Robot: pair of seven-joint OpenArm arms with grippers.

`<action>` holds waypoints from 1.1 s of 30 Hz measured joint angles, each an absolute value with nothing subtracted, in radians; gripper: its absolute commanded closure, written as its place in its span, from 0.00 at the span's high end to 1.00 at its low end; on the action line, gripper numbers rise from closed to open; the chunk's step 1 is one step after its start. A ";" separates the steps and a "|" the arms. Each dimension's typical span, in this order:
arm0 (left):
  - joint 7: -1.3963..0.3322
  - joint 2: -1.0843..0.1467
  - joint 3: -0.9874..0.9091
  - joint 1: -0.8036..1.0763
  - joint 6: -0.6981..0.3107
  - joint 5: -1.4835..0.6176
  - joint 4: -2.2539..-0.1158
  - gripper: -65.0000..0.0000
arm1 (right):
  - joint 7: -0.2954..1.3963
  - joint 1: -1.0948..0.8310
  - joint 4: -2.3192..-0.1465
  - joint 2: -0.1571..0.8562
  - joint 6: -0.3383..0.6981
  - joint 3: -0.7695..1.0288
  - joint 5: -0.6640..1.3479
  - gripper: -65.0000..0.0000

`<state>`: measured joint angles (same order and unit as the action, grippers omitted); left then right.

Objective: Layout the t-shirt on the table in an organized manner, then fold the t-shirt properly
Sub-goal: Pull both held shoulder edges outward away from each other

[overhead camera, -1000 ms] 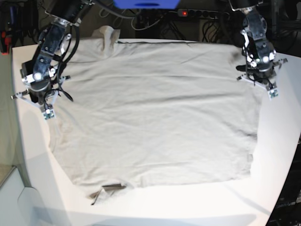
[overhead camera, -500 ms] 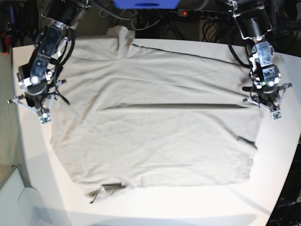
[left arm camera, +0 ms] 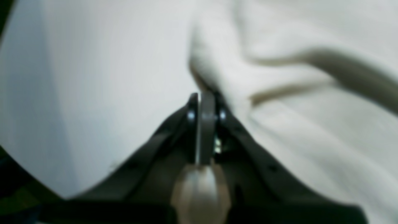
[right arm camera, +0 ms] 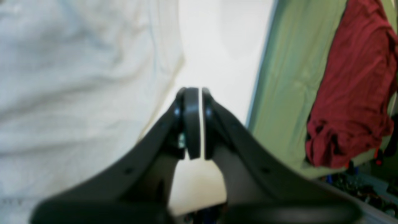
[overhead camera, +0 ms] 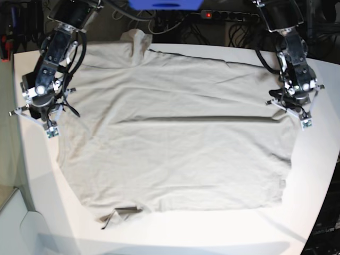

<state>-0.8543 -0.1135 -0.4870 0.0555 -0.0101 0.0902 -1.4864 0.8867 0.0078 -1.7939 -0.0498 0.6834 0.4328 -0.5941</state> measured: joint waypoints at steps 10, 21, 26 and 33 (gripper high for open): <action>-1.033 -0.094 -0.487 0.209 -0.010 0.094 -1.884 0.05 | 0.999 -0.037 -1.921 -0.036 0.683 0.435 -0.595 0.46; -0.916 -0.125 -0.495 0.424 -0.011 0.096 -1.968 0.68 | 1.048 -0.157 -1.944 -0.041 0.683 0.432 -0.587 0.47; -0.832 -0.128 -0.495 0.428 -0.012 0.092 -1.926 0.70 | 1.047 -0.156 -1.944 -0.042 0.683 0.432 -0.587 0.53; -0.709 -0.127 -0.558 0.382 -0.084 0.093 -1.782 0.70 | 1.047 -0.156 -1.944 -0.042 0.683 0.438 -0.587 0.62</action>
<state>-0.7086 -0.1272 -0.5575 0.3817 -0.0837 0.0933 -1.7824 1.0470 -0.1562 -1.9438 -0.0418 0.6834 0.4381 -0.5865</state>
